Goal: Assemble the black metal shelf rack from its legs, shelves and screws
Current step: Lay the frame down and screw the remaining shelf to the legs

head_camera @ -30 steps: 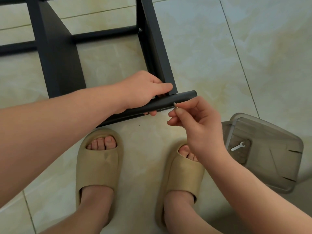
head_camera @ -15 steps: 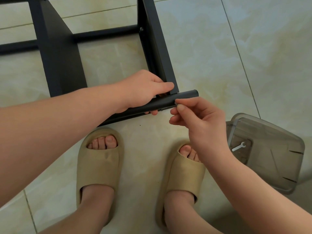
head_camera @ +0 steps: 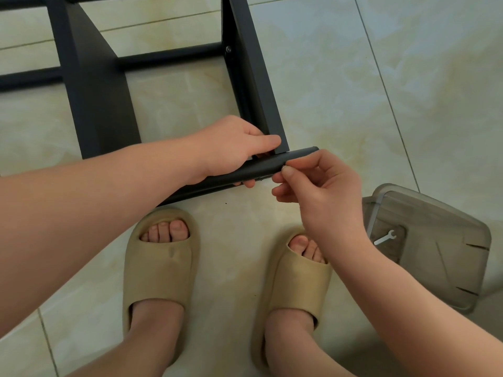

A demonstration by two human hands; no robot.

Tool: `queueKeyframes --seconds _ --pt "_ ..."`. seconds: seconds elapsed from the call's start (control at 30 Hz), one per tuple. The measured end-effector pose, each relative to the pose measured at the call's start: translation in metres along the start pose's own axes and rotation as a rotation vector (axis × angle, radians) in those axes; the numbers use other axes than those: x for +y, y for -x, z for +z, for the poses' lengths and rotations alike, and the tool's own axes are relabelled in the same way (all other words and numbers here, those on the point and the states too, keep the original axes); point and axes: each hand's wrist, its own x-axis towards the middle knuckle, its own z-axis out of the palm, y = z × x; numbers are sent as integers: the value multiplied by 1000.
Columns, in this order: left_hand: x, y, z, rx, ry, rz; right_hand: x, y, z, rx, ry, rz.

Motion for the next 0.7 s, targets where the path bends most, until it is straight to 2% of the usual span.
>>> queueKeyframes --seconds 0.13,0.37,0.43,0.57,0.7 --pt "0 -1 0 7 6 -2 -7 -8 -8 -51 381 -105" --pt "0 -2 -3 13 -21 0 -14 -16 -16 -31 769 -318" --pt "-1 -3 -3 9 -22 4 -15 -19 -18 -64 790 -307" --pt "-1 -1 -5 2 -38 4 -11 -22 -16 -101 685 -294" --pt "-2 3 -7 0 -55 -14 -4 -20 -16 -104 680 -352"
